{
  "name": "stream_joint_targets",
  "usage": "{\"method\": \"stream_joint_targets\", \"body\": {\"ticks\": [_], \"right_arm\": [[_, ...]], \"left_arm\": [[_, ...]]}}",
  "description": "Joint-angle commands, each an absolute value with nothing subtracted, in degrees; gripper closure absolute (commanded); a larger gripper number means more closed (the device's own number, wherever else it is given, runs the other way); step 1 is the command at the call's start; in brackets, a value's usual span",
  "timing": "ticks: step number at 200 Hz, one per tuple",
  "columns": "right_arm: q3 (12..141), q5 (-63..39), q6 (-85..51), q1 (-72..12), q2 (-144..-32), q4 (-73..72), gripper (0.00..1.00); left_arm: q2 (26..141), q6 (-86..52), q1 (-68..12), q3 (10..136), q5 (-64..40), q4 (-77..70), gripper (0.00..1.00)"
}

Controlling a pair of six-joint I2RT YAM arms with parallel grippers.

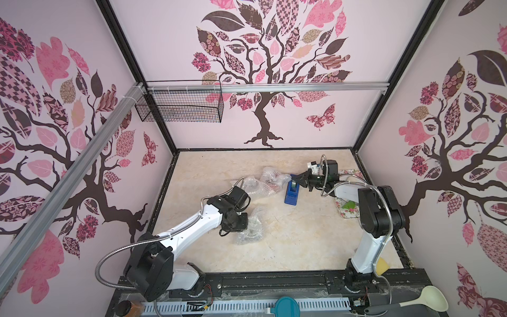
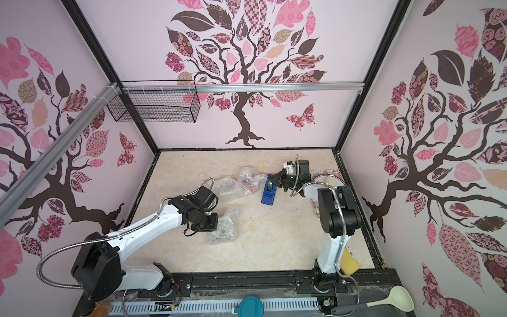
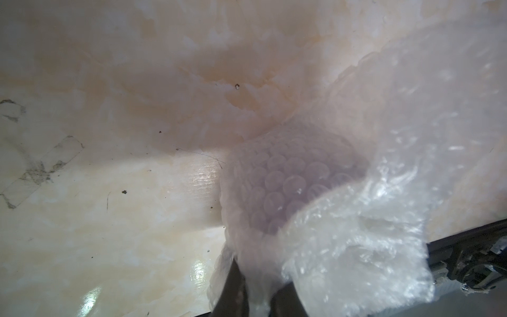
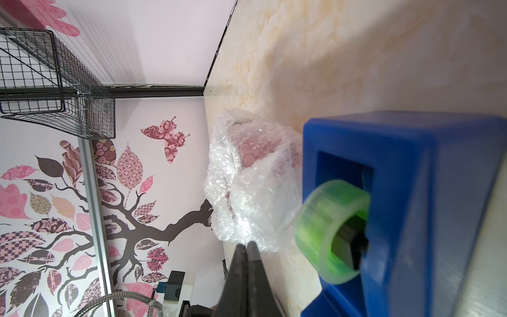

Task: Wrap mugs in bubble wrap
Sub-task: Tear off the tape using the Tape Cutter.

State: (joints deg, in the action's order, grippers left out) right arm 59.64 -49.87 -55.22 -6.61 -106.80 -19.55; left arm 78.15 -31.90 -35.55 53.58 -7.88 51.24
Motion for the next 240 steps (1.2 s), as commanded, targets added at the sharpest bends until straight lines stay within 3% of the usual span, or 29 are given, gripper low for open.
{"method": "stream_joint_targets", "body": {"ticks": [1, 65, 113, 157, 204, 240], "right_arm": [[61.98, -52.01, -55.29, -6.4, -102.52, -20.02, 1.0], [52.91, -52.25, -67.93, -6.59, -99.17, -32.37, 1.0], [55.65, -51.92, -73.83, -6.57, -97.83, -32.85, 1.0], [52.99, -51.12, -79.87, -6.64, -96.82, -37.41, 1.0], [50.79, -51.06, -80.16, -6.77, -96.23, -38.06, 1.0], [46.02, -50.19, -82.74, -6.99, -92.65, -38.61, 1.0]], "left_arm": [[76.7, -32.07, -35.33, 51.94, -9.58, 48.87, 1.0], [76.68, -32.49, -35.33, 50.56, -11.14, 47.41, 1.0], [80.05, -34.49, -36.66, 49.37, -14.76, 41.49, 1.0], [90.58, -37.36, -40.51, 52.64, -17.05, 32.43, 1.0], [106.01, -36.7, -43.23, 65.22, -18.29, 32.41, 1.0], [109.73, -33.87, -43.33, 68.67, -16.7, 35.3, 1.0]]}}
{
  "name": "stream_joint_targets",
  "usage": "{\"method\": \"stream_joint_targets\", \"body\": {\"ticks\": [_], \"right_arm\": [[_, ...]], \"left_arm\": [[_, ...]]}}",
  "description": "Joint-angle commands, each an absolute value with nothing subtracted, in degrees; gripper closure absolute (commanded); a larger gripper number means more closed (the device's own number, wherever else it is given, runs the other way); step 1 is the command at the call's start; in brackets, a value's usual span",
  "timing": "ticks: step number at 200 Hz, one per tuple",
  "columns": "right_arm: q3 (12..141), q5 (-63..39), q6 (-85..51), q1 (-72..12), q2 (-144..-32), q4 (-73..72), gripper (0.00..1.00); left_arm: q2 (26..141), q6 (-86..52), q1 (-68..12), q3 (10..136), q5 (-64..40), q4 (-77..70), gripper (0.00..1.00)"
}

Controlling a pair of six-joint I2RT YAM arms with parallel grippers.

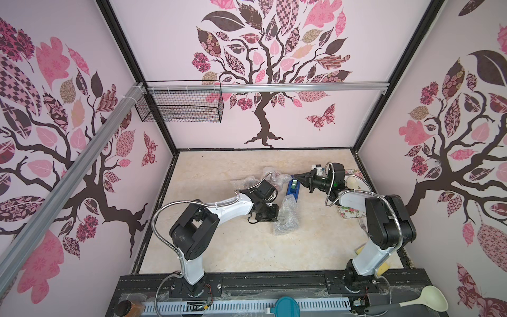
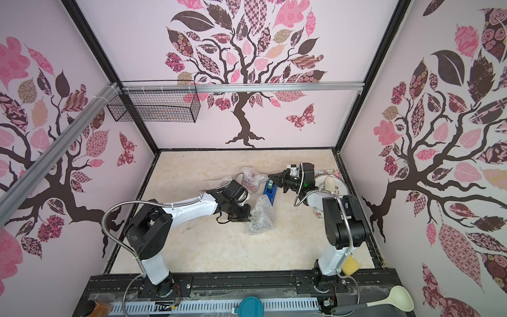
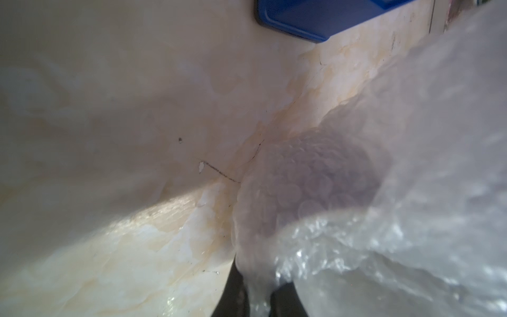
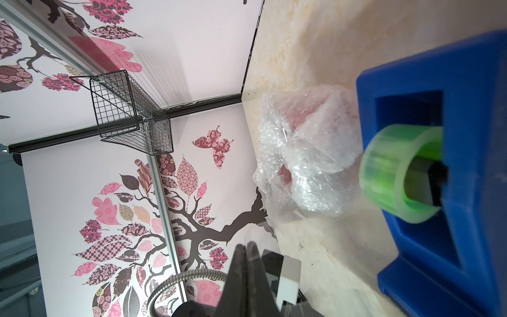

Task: Wrap mugs in bubble wrap
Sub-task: Tear off the tape using the Tape Cutter.

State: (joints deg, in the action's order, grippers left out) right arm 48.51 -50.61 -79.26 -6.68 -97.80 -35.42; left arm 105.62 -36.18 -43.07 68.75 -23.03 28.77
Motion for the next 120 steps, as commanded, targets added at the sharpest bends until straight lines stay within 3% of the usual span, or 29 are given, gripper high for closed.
{"method": "stream_joint_targets", "body": {"ticks": [1, 120], "right_arm": [[45.73, -50.14, -82.9, -6.97, -92.51, -38.77, 1.0], [32.5, -45.75, -92.1, -12.32, -88.18, -48.74, 1.0]], "left_arm": [[109.71, -33.77, -43.33, 68.66, -16.57, 35.36, 1.0], [90.51, -26.58, -38.41, 66.64, -2.43, 51.37, 1.0]]}}
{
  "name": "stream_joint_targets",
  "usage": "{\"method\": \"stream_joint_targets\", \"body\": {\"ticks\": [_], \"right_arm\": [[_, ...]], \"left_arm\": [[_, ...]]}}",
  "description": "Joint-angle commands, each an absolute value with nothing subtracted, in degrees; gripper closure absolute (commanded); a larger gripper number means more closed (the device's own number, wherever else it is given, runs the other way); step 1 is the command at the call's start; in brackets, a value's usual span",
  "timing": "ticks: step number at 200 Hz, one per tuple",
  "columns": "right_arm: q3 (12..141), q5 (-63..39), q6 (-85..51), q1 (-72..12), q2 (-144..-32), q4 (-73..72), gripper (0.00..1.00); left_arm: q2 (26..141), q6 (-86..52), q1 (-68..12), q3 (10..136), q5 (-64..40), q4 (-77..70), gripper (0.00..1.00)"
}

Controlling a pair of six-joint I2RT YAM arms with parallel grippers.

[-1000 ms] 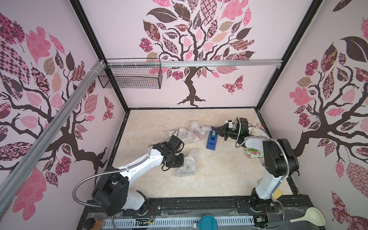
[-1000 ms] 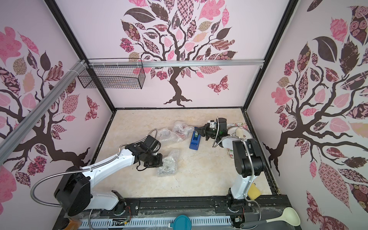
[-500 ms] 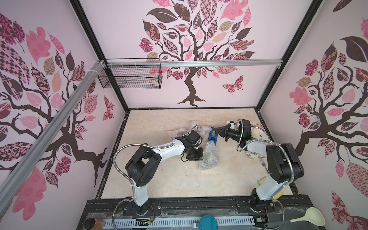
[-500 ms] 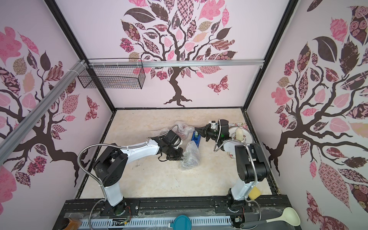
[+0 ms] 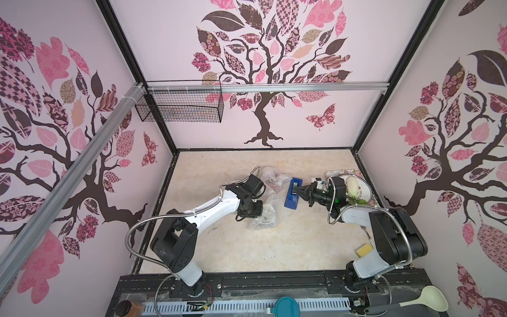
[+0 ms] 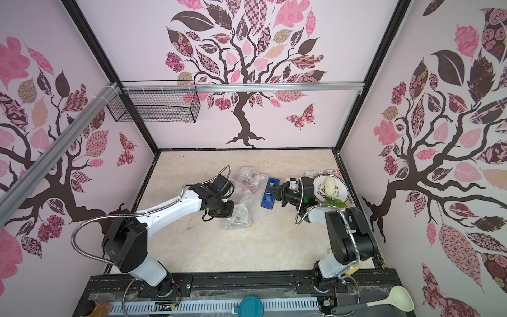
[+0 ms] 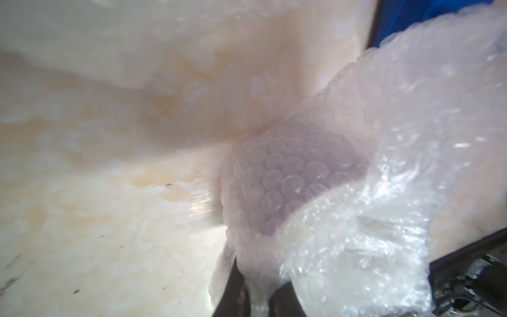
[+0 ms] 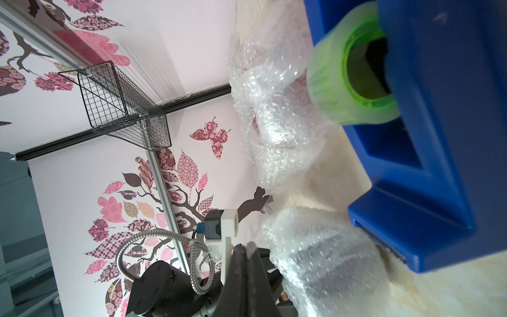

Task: Wrap mugs in bubble wrap
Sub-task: Tear off the tape using the Tape Cutter.

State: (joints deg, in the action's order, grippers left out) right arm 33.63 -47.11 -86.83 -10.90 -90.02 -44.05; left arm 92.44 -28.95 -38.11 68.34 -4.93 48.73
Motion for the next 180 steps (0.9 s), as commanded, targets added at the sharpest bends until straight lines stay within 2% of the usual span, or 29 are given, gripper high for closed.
{"method": "stream_joint_targets", "body": {"ticks": [1, 98, 180], "right_arm": [[32.29, -45.73, -92.28, -12.36, -88.17, -49.02, 1.0], [22.76, -41.4, -95.06, -17.17, -86.91, -53.48, 1.0], [16.75, -40.31, -91.75, -19.13, -96.24, -59.91, 1.0]], "left_arm": [[90.52, -26.56, -38.41, 66.63, -2.44, 51.48, 1.0], [89.49, -25.23, -38.15, 65.57, -2.6, 51.27, 1.0], [88.26, -24.78, -38.22, 64.14, -2.4, 50.85, 1.0]]}}
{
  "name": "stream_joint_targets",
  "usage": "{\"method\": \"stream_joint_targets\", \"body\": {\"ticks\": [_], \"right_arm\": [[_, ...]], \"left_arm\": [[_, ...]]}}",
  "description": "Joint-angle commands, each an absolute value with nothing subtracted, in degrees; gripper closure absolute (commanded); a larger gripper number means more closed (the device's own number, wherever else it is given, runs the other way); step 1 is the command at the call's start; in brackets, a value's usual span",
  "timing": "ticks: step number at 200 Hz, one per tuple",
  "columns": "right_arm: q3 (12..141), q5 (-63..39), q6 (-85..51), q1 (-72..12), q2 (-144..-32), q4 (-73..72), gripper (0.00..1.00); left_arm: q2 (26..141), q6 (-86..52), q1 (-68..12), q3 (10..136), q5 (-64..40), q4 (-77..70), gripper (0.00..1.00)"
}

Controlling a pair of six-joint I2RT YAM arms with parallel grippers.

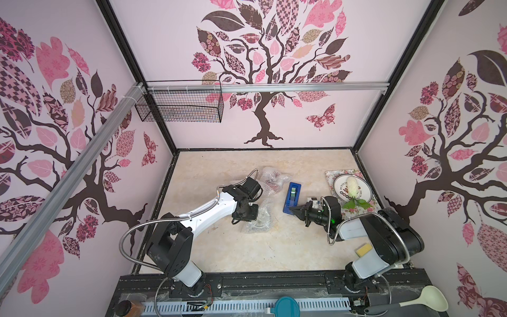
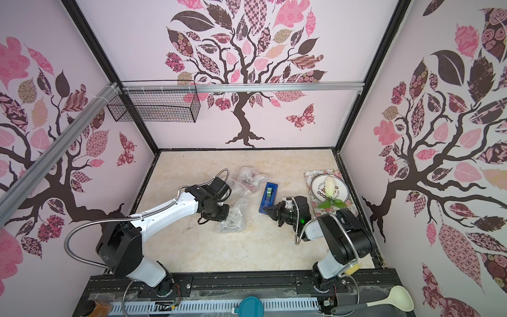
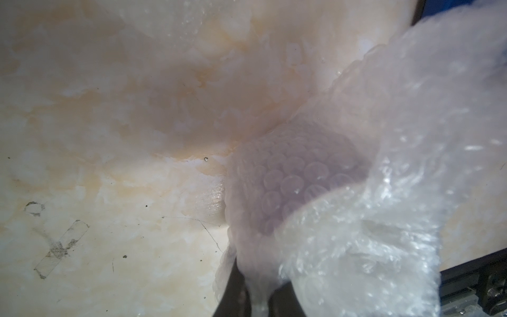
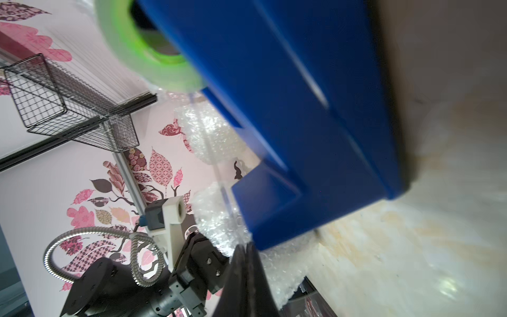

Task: Wrap mugs in bubble wrap
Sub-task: Tear off the tape using the Tape Cutter.

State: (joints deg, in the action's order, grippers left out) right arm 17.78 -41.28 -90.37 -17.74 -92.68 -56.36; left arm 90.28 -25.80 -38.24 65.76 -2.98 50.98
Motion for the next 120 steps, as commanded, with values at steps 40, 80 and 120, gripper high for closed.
{"method": "stream_joint_targets", "body": {"ticks": [40, 80, 120], "right_arm": [[17.05, -39.09, -91.45, -19.66, -103.21, -63.55, 1.0], [19.18, -36.52, -86.27, -19.76, -105.87, -55.9, 1.0], [20.81, -34.43, -83.12, -19.71, -107.07, -52.14, 1.0]], "left_arm": [[87.22, -25.1, -37.75, 63.37, -2.21, 50.8, 1.0], [86.6, -24.96, -37.53, 62.67, -2.57, 50.66, 1.0], [86.4, -24.83, -37.01, 63.21, -3.65, 50.6, 1.0]]}}
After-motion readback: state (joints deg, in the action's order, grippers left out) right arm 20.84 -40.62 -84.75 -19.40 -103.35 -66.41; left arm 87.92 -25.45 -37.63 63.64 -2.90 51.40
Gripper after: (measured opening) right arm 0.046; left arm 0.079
